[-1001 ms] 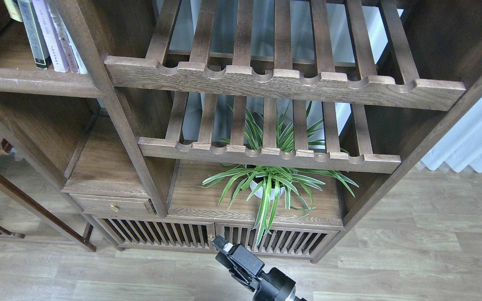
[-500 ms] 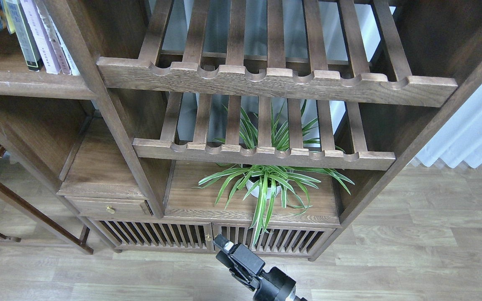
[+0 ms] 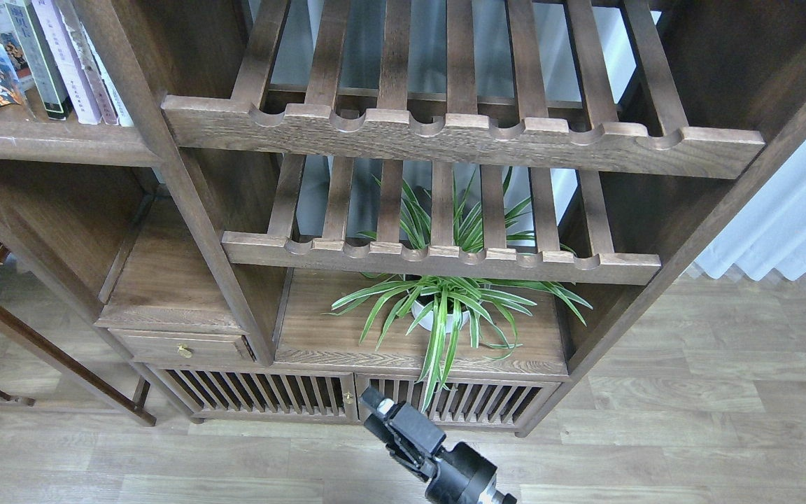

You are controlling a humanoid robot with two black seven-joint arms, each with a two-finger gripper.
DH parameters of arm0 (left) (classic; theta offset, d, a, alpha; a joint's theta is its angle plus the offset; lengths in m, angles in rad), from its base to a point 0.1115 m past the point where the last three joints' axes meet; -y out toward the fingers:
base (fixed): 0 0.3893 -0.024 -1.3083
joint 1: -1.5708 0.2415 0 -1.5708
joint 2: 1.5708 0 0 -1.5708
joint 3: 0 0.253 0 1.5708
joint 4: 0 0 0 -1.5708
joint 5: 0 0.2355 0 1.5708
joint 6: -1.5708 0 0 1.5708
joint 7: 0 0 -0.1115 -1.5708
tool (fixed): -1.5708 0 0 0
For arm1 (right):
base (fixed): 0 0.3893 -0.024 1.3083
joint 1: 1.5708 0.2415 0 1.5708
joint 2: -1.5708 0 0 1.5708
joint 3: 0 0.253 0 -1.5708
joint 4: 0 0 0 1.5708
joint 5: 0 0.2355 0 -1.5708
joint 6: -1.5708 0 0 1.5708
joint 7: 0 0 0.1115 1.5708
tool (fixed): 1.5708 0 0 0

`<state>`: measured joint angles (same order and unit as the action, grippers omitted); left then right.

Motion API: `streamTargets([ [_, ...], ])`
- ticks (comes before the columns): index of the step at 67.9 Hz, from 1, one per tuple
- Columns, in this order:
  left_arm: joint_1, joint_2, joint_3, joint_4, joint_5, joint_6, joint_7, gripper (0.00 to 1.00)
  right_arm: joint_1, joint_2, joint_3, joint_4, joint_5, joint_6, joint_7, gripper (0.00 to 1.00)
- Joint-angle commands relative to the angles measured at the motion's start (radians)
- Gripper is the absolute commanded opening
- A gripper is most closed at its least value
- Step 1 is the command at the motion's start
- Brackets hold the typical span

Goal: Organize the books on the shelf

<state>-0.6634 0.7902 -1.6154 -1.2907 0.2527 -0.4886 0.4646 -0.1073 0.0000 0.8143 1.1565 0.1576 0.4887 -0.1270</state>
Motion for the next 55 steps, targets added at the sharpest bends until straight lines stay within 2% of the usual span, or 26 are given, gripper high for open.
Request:
streamTargets([
  [1,0.105,0.000,-0.061,-0.061,-0.041,0.000,0.000,0.52,0.003,0.000,0.008,0.000,0.000,0.000,0.000,0.99],
  [26,0.395,-0.020,-0.169,-0.211,-0.131,0.000,-0.001,0.52,0.023,0.000,0.034,0.005,-0.001,0.000,-0.002,0.99],
  [44,0.608,-0.152,-0.202,-0.302,-0.144,0.000,0.003,0.52,0.037,0.000,0.063,0.009,-0.004,0.000,-0.006,0.99],
  [55,0.677,-0.180,-0.204,-0.305,-0.144,0.000,0.003,0.53,0.037,0.000,0.068,0.011,-0.004,0.000,-0.003,0.99],
])
